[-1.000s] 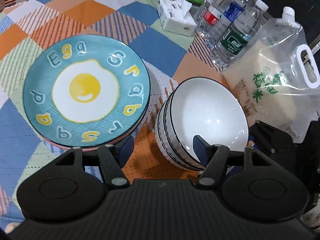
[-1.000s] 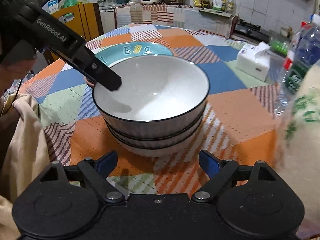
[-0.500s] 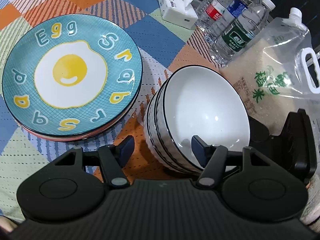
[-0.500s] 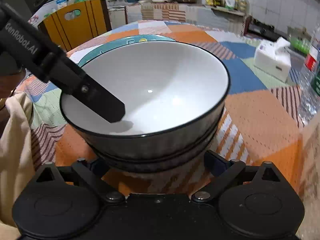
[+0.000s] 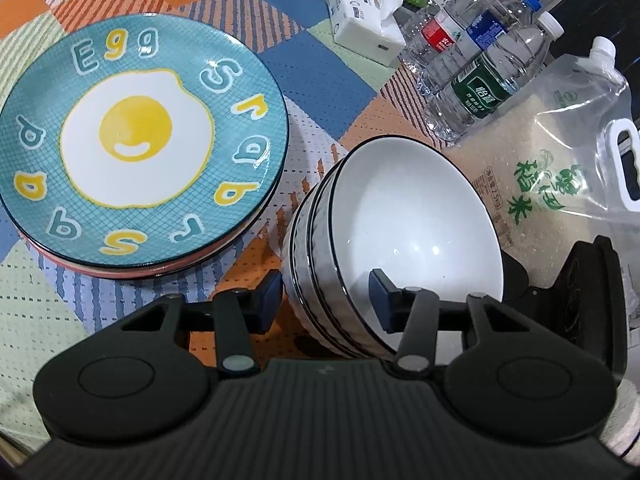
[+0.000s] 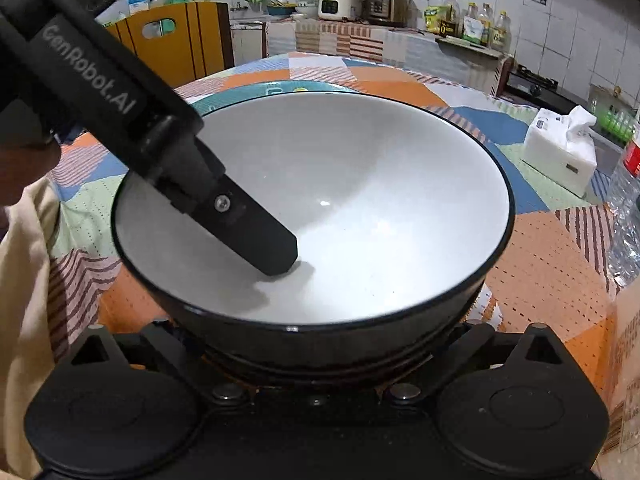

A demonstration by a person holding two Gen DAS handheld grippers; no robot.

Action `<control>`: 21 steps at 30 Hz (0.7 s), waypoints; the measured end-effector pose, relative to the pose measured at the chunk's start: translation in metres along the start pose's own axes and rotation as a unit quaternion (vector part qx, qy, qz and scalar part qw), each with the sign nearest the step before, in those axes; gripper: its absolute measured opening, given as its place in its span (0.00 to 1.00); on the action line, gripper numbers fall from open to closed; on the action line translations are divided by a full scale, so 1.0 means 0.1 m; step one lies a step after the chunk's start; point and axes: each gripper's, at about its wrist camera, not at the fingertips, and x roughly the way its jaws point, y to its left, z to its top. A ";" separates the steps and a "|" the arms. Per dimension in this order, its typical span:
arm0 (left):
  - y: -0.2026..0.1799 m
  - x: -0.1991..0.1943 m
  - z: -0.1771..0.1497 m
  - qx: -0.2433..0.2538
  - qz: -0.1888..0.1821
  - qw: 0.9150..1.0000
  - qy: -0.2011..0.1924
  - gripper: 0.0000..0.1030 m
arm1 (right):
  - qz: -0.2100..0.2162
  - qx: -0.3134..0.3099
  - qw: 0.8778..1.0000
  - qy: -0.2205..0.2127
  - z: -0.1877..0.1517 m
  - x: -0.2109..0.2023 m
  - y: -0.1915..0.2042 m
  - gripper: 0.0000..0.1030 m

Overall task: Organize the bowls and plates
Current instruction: 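Grip the rim of the three-bowl stack with both grippers and lift, then carry the bowl stack over the egg-print plate and lower it on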

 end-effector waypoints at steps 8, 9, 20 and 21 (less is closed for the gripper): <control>-0.04 -0.07 0.00 0.021 -0.001 1.000 0.002 0.44 | 0.013 0.024 1.000 -0.007 0.00 -0.02 -0.04 0.99; -0.04 -0.09 0.00 0.025 -0.003 1.000 0.000 0.44 | 0.010 0.020 1.000 -0.009 0.01 -0.03 -0.02 0.99; -0.13 -0.62 0.13 0.060 -0.021 0.998 0.015 0.45 | 0.009 -0.002 1.000 -0.021 0.27 -0.31 0.14 0.98; -0.14 -0.69 0.15 0.062 -0.022 0.998 0.012 0.45 | 0.008 -0.009 1.000 -0.024 0.33 -0.36 0.17 0.98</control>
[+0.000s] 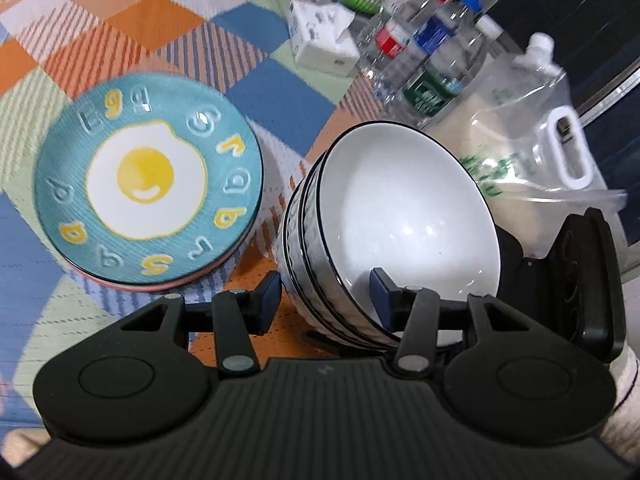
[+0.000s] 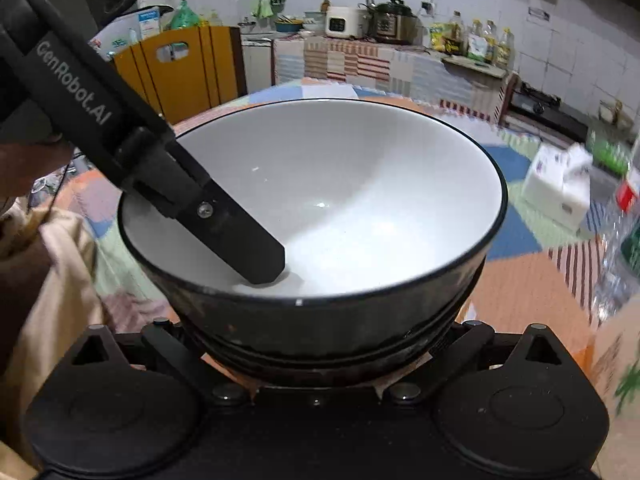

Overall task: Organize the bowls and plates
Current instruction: 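Carry the bowl stack over the egg-print plate and lower it on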

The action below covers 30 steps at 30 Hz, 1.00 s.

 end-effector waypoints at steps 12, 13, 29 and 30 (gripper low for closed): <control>0.31 -0.64 0.37 -0.021 0.021 0.999 -0.022 0.45 | 0.016 -0.033 0.999 -0.038 0.70 0.01 0.17 0.98; 0.35 -0.65 0.39 -0.025 0.024 0.999 -0.025 0.45 | 0.019 -0.032 0.999 -0.037 0.75 0.05 0.17 0.98; 1.24 -0.29 0.59 -0.067 0.049 0.995 -0.055 0.45 | 0.023 -0.031 0.999 -0.032 0.95 0.94 0.19 0.98; 1.26 -0.25 0.60 -0.067 0.051 0.995 -0.054 0.45 | 0.023 -0.029 0.999 -0.029 0.95 0.98 0.18 0.98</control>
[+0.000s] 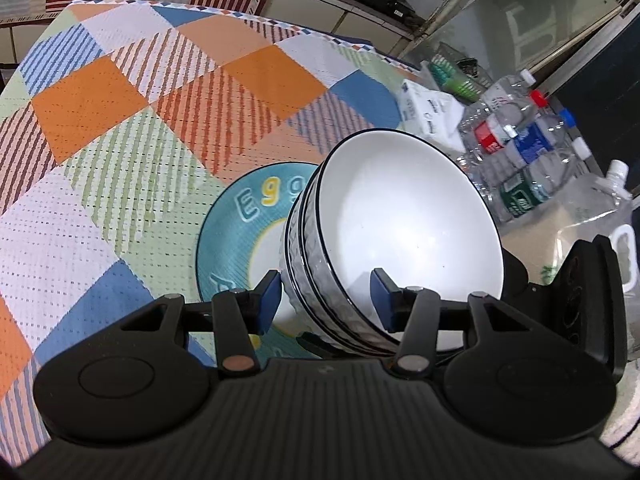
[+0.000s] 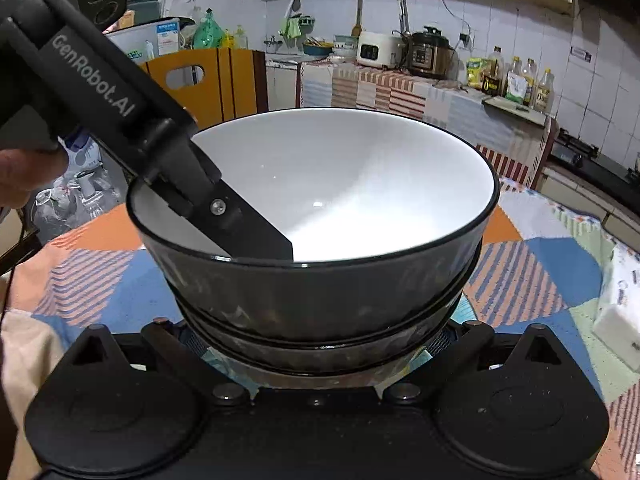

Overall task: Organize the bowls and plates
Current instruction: 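Carry the bowl stack over the egg-print plate and lower it on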

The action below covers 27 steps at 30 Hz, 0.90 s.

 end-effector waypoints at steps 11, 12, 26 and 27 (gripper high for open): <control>0.15 0.33 0.08 -0.011 0.005 1.000 0.004 0.45 | -0.019 0.025 0.999 0.029 -0.06 0.29 -0.06 0.98; 0.16 0.34 0.08 -0.016 0.004 1.000 0.004 0.44 | -0.021 0.023 0.999 0.030 -0.06 0.30 -0.06 0.98; 0.07 0.37 -0.02 0.010 0.020 0.999 -0.023 0.45 | -0.031 0.031 0.998 0.038 -0.08 0.36 -0.06 0.98; 0.08 0.37 -0.03 0.006 0.019 0.999 -0.024 0.45 | -0.033 0.031 0.998 0.041 -0.08 0.36 -0.05 0.98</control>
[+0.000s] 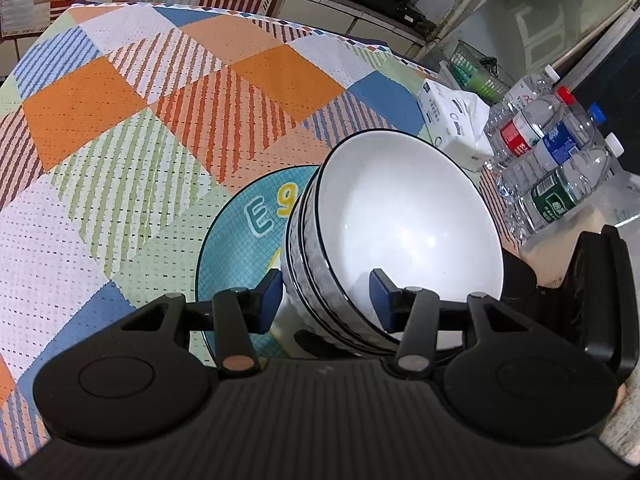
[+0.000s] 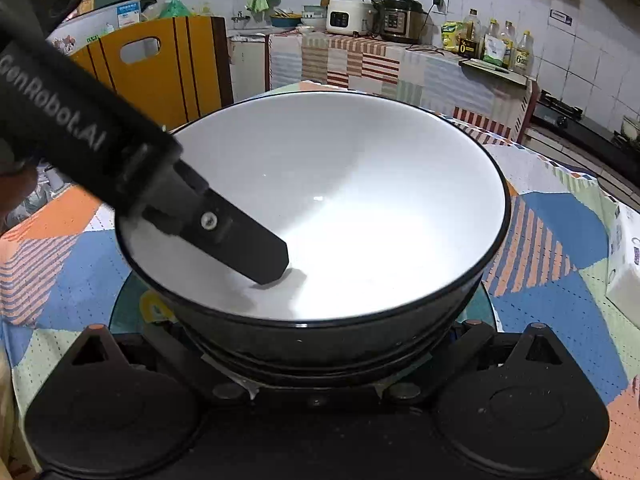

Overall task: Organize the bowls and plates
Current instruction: 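Carry the bowl stack over the egg-print plate and lower it on, then open both grippers and lift away from the bowls on the plates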

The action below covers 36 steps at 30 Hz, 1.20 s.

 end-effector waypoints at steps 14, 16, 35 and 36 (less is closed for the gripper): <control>-0.33 -0.53 -0.21 0.048 0.049 0.994 -0.091 0.51 | -0.060 0.032 0.997 -0.025 -0.16 -0.40 0.28 0.98; -0.36 -0.66 -0.25 0.049 0.057 0.992 -0.104 0.52 | -0.065 0.035 0.997 -0.037 -0.19 -0.50 0.32 0.98; -0.82 -2.00 -0.79 0.056 0.129 0.973 -0.182 0.65 | -0.147 0.201 0.965 -0.086 -0.08 -1.89 0.34 0.98; -0.83 -2.05 -0.83 0.051 0.131 0.973 -0.183 0.65 | -0.147 0.207 0.964 -0.084 -0.05 -1.95 0.36 0.98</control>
